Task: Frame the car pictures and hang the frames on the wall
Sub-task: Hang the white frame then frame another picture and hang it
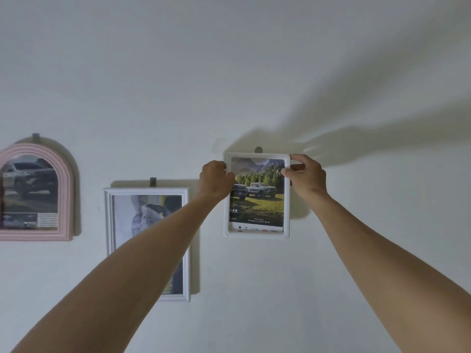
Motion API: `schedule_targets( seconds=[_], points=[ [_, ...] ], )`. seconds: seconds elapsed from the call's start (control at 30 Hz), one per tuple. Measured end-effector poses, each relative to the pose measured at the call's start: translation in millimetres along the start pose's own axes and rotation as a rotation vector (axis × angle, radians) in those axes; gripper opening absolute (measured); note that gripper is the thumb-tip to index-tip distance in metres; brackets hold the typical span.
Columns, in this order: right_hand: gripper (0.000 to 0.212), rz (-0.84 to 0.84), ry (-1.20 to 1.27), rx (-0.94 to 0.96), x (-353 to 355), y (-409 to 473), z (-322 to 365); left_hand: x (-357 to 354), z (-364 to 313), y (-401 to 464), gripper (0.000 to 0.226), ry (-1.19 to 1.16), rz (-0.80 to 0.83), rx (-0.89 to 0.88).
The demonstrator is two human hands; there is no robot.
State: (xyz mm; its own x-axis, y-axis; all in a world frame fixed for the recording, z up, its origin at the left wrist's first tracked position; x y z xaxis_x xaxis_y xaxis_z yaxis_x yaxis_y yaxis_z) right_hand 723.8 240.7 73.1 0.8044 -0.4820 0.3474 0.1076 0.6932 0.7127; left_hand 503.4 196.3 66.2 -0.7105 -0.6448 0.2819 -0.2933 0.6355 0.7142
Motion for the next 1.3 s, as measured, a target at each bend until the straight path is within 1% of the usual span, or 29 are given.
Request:
schedule_targets(
  seconds=[0.07, 0.1, 0.2, 0.27, 0.33, 0.47, 0.6, 0.77, 0.93, 1.13, 1.3],
  points=[
    [0.041, -0.011, 0.013, -0.001, -7, 3, -3, -3, 2, 0, 0.028, -0.009, -0.033, -0.004],
    [0.040, -0.024, 0.016, -0.005, -9, 4, -4, -5, 3, 0, 0.028, -0.014, -0.046, -0.001],
    [0.040, -0.071, 0.017, -0.006, -16, 8, -7, -11, 9, 3, 0.007, -0.002, -0.057, -0.018],
    [0.041, -0.086, -0.006, 0.017, -18, 7, -9, -12, 13, 4, 0.026, -0.012, -0.076, -0.015],
    [0.042, -0.090, -0.072, 0.043, -21, 5, -10, -11, 15, 2, 0.037, -0.029, -0.090, -0.021],
    [0.043, -0.105, -0.133, 0.065, -22, 4, -14, -9, 20, 5, 0.038, -0.045, -0.074, -0.020],
    [0.036, -0.090, -0.164, 0.081, -23, 2, -14, -6, 22, 4, 0.039, -0.049, -0.080, -0.037],
    [0.031, -0.069, -0.163, 0.080, -22, 0, -16, -10, 23, 2, 0.046, 0.002, -0.074, -0.049],
    [0.030, -0.057, -0.154, 0.086, -20, -5, -17, -12, 23, 0, 0.045, 0.009, -0.066, -0.022],
    [0.038, -0.011, -0.161, 0.068, -15, -9, -31, -17, 25, -9, 0.046, -0.005, -0.046, 0.029],
    [0.045, 0.026, -0.129, 0.046, -8, -24, -48, -32, 33, -39, 0.055, -0.067, -0.054, 0.083]
  ],
)
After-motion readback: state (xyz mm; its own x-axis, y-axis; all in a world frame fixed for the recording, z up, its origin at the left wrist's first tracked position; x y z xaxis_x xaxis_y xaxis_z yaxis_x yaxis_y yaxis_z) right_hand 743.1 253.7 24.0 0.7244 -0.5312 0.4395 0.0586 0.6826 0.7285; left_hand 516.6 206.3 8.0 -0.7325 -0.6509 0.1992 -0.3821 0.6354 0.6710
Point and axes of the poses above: each hand's wrist, its own y-axis towards the middle knuckle, its own x-axis out of the back of the hand, z = x × y, the point moved 2 cm from there along y, towards the middle knuckle, and after that the axes turned 13 degrees about -y, right-handed, at the moved point
